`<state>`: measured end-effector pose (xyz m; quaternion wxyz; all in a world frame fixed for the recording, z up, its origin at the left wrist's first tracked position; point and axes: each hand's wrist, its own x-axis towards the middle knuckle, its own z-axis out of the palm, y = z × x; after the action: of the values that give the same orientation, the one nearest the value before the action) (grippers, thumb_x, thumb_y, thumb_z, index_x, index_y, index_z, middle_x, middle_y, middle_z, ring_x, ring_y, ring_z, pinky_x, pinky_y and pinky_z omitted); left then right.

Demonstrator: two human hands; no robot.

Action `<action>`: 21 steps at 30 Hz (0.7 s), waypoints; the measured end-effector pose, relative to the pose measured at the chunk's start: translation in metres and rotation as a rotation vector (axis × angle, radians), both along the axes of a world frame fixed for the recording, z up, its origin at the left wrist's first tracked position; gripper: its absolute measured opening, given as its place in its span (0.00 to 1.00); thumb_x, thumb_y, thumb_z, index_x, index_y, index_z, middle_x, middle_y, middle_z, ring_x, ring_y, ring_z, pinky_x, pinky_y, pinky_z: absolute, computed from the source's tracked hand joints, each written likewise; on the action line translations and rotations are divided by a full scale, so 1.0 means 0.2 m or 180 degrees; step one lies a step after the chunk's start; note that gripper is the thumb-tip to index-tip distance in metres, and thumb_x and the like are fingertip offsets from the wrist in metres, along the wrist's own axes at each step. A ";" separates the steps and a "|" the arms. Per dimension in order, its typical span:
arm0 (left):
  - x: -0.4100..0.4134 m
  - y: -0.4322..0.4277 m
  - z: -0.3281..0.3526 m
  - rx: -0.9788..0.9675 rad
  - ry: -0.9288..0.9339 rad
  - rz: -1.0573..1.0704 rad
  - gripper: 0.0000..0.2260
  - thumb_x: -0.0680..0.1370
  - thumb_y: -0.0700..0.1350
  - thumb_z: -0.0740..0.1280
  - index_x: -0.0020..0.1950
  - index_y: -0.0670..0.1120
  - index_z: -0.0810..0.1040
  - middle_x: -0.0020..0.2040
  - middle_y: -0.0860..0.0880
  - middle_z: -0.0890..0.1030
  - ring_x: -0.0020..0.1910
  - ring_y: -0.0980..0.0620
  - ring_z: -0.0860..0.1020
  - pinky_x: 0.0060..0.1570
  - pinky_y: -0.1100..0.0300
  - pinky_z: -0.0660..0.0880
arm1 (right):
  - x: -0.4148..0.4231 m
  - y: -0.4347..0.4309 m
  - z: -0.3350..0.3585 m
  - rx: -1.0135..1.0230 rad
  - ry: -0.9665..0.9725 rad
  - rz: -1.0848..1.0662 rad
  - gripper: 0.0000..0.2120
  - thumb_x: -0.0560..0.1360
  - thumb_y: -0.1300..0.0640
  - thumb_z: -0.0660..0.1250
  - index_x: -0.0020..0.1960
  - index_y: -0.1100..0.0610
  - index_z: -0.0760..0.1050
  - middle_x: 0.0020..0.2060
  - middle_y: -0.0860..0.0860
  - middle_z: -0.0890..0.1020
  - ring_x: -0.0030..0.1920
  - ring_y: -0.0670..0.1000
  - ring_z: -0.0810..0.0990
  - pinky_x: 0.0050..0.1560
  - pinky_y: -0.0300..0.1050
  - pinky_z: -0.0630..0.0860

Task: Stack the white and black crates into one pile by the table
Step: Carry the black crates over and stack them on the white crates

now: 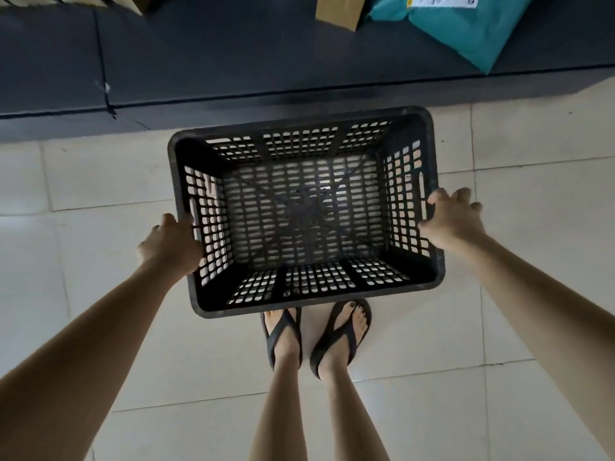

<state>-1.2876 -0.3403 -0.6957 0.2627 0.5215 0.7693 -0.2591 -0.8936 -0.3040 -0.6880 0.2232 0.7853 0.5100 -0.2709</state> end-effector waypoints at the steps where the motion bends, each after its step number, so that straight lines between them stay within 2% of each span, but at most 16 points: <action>1: -0.01 0.00 -0.05 0.0098 -0.0047 -0.0024 0.19 0.76 0.43 0.63 0.67 0.47 0.70 0.60 0.40 0.72 0.59 0.36 0.75 0.49 0.46 0.74 | 0.02 0.00 -0.05 -0.0037 0.0008 0.0022 0.24 0.73 0.57 0.68 0.67 0.56 0.65 0.64 0.60 0.65 0.63 0.64 0.67 0.61 0.59 0.72; 4: -0.02 -0.01 -0.15 0.0323 -0.0120 -0.0002 0.17 0.76 0.39 0.62 0.64 0.45 0.71 0.57 0.36 0.72 0.52 0.33 0.77 0.45 0.47 0.73 | 0.05 0.01 -0.17 -0.0254 0.0204 0.0171 0.23 0.74 0.61 0.66 0.67 0.57 0.66 0.64 0.60 0.64 0.57 0.64 0.75 0.60 0.56 0.76; 7: -0.03 -0.03 -0.21 0.0197 -0.0175 0.0038 0.16 0.75 0.36 0.60 0.62 0.44 0.72 0.55 0.35 0.73 0.51 0.31 0.77 0.49 0.45 0.76 | 0.05 -0.01 -0.22 -0.0315 0.0242 0.0262 0.20 0.74 0.64 0.65 0.65 0.59 0.68 0.62 0.60 0.64 0.49 0.62 0.79 0.55 0.53 0.79; 13: -0.03 0.02 -0.22 0.0222 -0.0231 -0.0094 0.12 0.72 0.36 0.62 0.54 0.45 0.72 0.52 0.37 0.78 0.50 0.35 0.78 0.44 0.51 0.74 | 0.11 -0.03 -0.21 -0.0190 0.0024 0.0368 0.22 0.72 0.66 0.69 0.65 0.59 0.68 0.59 0.60 0.71 0.52 0.61 0.79 0.51 0.52 0.79; 18: 0.07 -0.03 -0.11 0.0118 -0.0231 -0.0321 0.15 0.74 0.37 0.63 0.60 0.46 0.75 0.56 0.39 0.78 0.51 0.36 0.79 0.48 0.50 0.78 | 0.20 -0.23 -0.12 -0.0239 -0.0033 0.0264 0.20 0.71 0.68 0.66 0.61 0.58 0.71 0.55 0.59 0.73 0.52 0.61 0.79 0.51 0.53 0.79; 21: 0.13 -0.01 0.00 0.0134 -0.0184 -0.0501 0.16 0.74 0.36 0.62 0.60 0.47 0.76 0.55 0.40 0.79 0.51 0.37 0.80 0.47 0.50 0.79 | 0.27 -0.33 -0.02 -0.0211 0.0032 0.0107 0.19 0.71 0.68 0.65 0.61 0.57 0.72 0.54 0.58 0.74 0.52 0.61 0.79 0.52 0.53 0.79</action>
<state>-1.2609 -0.3422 -0.6954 0.2526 0.5931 0.7233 -0.2476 -0.8403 -0.3695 -0.6924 0.2510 0.7674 0.5151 -0.2879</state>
